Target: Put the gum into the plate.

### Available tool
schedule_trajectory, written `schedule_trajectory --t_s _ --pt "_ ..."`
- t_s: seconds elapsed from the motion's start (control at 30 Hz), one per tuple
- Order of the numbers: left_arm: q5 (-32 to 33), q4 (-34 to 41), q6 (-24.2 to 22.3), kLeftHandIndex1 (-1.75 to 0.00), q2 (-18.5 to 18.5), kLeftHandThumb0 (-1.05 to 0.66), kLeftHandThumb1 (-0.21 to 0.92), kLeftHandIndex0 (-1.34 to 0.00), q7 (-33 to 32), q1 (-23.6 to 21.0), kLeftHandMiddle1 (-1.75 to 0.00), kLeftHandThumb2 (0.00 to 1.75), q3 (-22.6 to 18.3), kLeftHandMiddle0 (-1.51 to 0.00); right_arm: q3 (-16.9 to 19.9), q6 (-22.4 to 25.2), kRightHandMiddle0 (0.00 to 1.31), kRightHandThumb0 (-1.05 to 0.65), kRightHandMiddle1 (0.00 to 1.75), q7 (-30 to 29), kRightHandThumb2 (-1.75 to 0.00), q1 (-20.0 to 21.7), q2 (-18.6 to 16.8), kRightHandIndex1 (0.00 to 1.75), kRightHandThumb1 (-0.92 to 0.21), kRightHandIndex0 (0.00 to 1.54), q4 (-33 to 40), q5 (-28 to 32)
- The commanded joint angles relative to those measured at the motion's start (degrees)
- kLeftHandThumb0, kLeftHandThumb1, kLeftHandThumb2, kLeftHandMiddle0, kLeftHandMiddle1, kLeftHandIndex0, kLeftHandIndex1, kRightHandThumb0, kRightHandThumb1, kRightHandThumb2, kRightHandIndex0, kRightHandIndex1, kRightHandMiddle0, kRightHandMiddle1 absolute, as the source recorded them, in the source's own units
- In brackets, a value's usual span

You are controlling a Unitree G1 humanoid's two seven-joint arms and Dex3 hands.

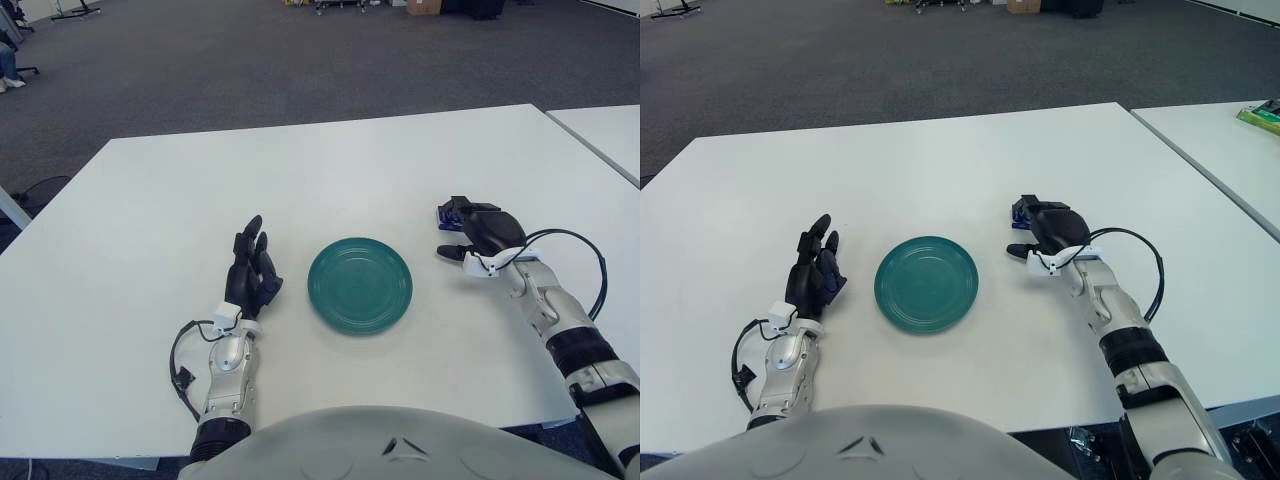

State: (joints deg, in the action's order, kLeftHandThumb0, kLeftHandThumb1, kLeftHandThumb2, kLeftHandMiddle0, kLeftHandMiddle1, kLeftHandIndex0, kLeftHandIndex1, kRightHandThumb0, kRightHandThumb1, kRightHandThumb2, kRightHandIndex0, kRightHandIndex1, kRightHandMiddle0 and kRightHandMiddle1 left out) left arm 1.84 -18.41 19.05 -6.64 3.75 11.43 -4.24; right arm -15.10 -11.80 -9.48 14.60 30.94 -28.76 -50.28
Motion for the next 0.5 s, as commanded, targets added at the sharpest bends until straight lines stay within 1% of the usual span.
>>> schedule_trajectory --t_s 0.0,0.07,0.2,0.33,0.47 --pt "2.76 -15.02 -3.13 -0.62 -0.98 -0.87 0.92 0.00 -0.40 5.85 -0.02 0.85 -2.28 -0.27 -2.63 -0.74 0.02 -0.75 0.95 -0.69 -0.61 4.91 -1.01 0.03 -0.92 0.45 -8.53 0.28" --pt "2.13 -15.39 -3.52 -0.64 -0.80 -0.86 0.92 0.00 -1.06 5.62 -0.02 0.86 -2.30 -0.27 -3.29 -1.68 0.01 -0.75 0.95 -1.70 -0.61 6.39 -1.66 0.03 -0.92 0.45 -13.02 0.73" --pt "1.38 -15.72 -3.64 -0.65 -0.85 -0.84 0.92 0.00 -1.77 5.50 -0.02 0.87 -2.20 -0.27 -3.81 -2.67 0.00 -0.75 0.95 -1.92 -0.61 8.24 -2.23 0.02 -0.92 0.45 -16.72 1.78" --pt "0.89 -15.87 -3.98 -0.67 -0.92 -0.83 0.92 0.00 -2.59 5.29 -0.02 0.88 -2.18 -0.28 -4.89 -4.05 0.00 -0.75 0.94 -2.84 -0.61 12.38 -2.79 0.02 -0.92 0.43 -23.88 1.83" --pt "0.83 -16.21 -3.63 -0.69 -1.05 -0.82 0.92 0.00 -2.95 4.99 -0.02 0.89 -2.36 -0.29 -6.14 -4.96 0.00 -0.75 0.93 -3.63 -0.61 14.68 -2.73 0.01 -0.92 0.43 -26.96 1.47"
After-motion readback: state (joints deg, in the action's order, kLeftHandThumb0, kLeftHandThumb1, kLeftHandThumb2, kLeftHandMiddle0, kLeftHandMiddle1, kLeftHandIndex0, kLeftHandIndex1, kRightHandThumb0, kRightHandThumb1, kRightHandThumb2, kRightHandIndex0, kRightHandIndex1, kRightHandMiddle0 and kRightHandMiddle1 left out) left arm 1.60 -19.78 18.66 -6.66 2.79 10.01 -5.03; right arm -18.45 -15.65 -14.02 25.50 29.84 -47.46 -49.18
